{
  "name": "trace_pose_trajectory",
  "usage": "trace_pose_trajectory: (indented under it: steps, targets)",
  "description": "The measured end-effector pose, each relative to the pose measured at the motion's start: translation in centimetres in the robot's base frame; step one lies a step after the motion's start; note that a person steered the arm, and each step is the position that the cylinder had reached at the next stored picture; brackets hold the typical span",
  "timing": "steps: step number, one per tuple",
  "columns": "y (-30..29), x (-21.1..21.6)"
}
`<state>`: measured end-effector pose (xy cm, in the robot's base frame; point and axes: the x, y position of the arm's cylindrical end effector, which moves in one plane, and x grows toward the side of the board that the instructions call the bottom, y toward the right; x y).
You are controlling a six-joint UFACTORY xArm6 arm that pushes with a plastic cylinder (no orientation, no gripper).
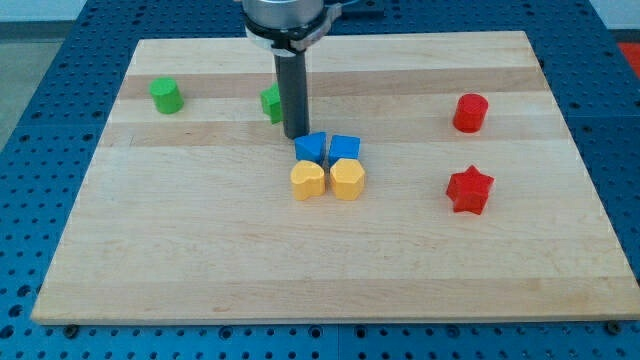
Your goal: Touch the top of blue triangle
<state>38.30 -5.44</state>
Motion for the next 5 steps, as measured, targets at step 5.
trace_pose_trajectory:
  steps: [5]
  targets:
    - [1.1,2.4]
